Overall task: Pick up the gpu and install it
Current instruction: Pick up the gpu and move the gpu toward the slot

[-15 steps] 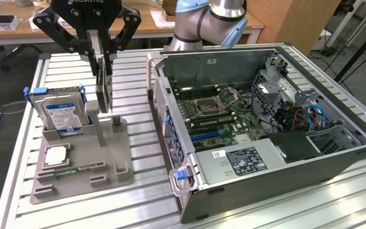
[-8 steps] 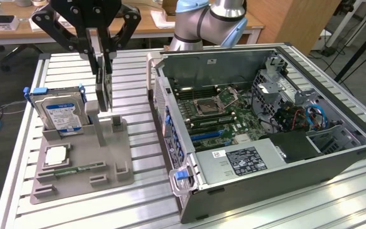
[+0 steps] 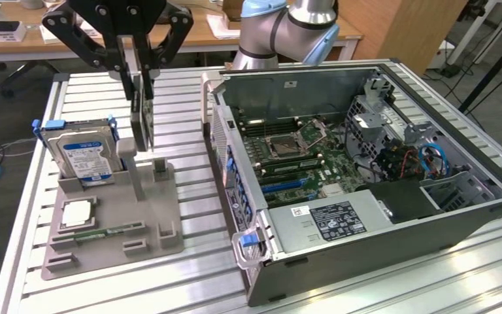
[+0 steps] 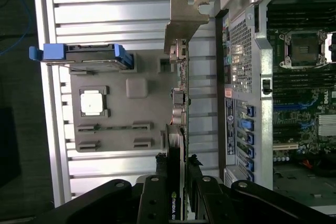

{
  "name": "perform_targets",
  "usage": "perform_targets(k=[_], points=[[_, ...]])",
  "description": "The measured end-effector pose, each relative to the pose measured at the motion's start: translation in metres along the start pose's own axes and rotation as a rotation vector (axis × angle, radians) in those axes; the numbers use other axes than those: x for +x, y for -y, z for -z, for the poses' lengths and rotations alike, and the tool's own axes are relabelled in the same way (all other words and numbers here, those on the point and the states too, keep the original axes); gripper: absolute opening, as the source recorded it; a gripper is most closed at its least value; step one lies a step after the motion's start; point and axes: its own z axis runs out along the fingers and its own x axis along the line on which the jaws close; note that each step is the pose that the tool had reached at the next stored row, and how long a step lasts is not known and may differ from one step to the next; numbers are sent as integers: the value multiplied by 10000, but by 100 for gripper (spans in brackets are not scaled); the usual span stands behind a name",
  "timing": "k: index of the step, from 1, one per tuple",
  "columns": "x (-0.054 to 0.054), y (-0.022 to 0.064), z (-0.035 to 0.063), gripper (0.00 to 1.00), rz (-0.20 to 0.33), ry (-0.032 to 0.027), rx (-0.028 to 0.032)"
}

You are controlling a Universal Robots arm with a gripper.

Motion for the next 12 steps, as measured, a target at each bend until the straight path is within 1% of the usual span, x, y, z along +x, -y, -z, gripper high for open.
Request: perform_targets(k=[12], points=[[-2, 0, 53, 26, 1, 2, 29]])
